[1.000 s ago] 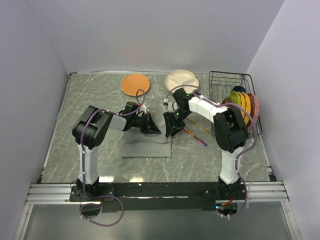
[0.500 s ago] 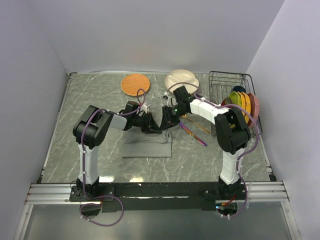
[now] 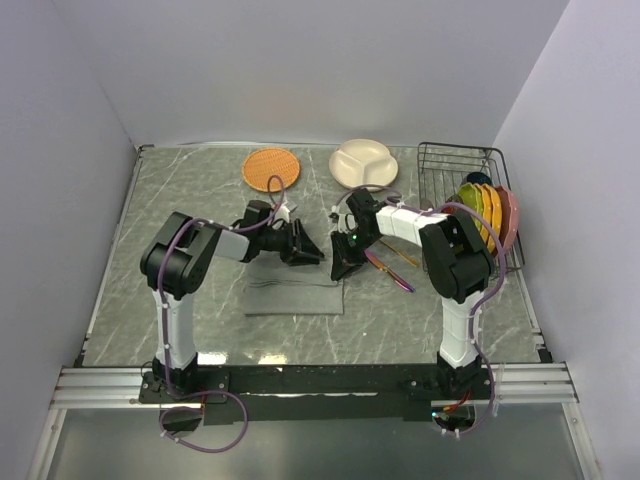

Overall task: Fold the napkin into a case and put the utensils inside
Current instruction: Smooth out the 2/3-rectangle-folded napkin at the center of the board.

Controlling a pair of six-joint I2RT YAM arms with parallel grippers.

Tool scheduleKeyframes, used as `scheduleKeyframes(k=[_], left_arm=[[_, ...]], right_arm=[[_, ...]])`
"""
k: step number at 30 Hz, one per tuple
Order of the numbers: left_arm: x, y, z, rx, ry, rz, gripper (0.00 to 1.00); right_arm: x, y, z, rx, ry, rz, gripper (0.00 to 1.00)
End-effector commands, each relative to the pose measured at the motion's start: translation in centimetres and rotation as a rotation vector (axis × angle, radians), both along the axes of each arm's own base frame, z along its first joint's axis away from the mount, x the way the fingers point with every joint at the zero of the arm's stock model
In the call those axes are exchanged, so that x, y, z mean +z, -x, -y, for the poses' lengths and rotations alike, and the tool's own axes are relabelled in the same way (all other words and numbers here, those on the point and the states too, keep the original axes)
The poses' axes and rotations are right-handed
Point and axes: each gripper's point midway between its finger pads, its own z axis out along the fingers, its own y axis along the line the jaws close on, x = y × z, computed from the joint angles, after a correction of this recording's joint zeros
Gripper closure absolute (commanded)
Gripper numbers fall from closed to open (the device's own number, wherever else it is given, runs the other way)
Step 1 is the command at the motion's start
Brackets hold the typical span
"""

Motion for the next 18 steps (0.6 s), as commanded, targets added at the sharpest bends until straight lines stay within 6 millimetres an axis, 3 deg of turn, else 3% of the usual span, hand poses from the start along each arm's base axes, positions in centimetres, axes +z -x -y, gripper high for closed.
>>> scheduleKeyframes(k=[1,5,7,11,12,15,18], left_arm=[[4.4,-0.9,-2.2,0.036,0.098,0.067,0.58],[4.3,-0.1,-4.9,0.054,0.115,0.025,0.71],[3.1,0.9,-6.0,0.060,0.091,-0.011,0.74],[-1.4,1.6,-8.5,0.094,-0.005,-0.059,0.81],[-3.2,1.8,-9.0,0.103,-0.021,-0.103,0.81],[-6.1,1.9,-10.2,0.110,-0.036,-0.162,0.80],[-5.1,1.6,-10.9,0.117,0.012,-0.155,0.69]], right_arm=[[-1.8,0.2,1.8,0.021,0.115,0.004,0.78],[-1.7,0.4,1.9,0.027,0.117,0.003,0.79],[-1.7,0.5,2.0,0.034,0.118,0.009,0.80],[-2.2,0.4,2.4,0.038,0.142,0.011,0.80],[-2.3,0.5,2.4,0.037,0.146,0.007,0.80],[-2.9,0.6,2.8,0.037,0.167,0.001,0.81],[-3.2,0.5,3.1,0.036,0.188,0.014,0.82]])
